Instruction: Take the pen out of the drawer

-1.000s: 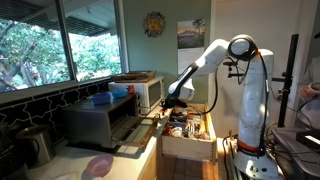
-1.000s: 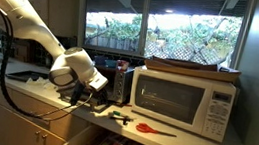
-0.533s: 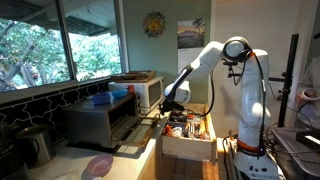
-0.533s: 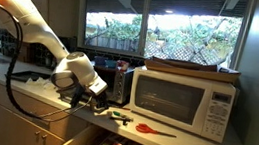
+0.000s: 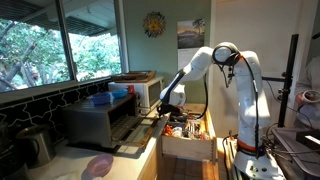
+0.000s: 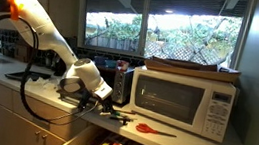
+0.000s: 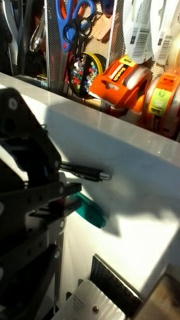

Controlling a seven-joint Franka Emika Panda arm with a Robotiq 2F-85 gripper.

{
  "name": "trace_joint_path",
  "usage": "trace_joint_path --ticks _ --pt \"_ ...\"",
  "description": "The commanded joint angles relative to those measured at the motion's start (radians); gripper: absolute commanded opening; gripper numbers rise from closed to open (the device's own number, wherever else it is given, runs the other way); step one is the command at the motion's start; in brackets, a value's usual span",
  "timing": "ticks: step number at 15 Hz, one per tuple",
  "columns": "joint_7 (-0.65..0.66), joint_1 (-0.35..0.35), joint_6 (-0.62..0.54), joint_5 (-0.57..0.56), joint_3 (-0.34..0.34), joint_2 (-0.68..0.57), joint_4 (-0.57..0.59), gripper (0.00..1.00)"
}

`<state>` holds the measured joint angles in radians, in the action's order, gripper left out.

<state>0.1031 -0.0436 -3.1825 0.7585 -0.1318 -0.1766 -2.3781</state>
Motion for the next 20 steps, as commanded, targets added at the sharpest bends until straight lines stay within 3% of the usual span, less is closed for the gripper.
trace_joint_path --ticks 1,2,4,9,12,16,19,20 --pt "-0.002 -0.007 -0.031 -0.001 -0.003 -0.067 0.015 0.03" --pt "0.003 -0.002 -0.042 -0.003 -0.009 -0.076 0.010 0.36" --pt "-0.005 -0.011 -0.048 0.003 0.001 -0.083 0.014 0.41" --pt "-0.059 -0.081 -0.054 0.005 0.080 0.045 -0.022 0.79" --pt "-0.212 -0.141 0.134 -0.062 0.055 0.207 -0.092 1.00" --pt "-0.523 -0.193 0.400 -0.055 -0.059 0.407 -0.139 1.00" --pt "-0.759 -0.168 0.562 0.028 -0.222 0.569 -0.146 1.00" --pt "-0.633 -0.187 0.478 -0.017 -0.141 0.438 -0.091 1.00"
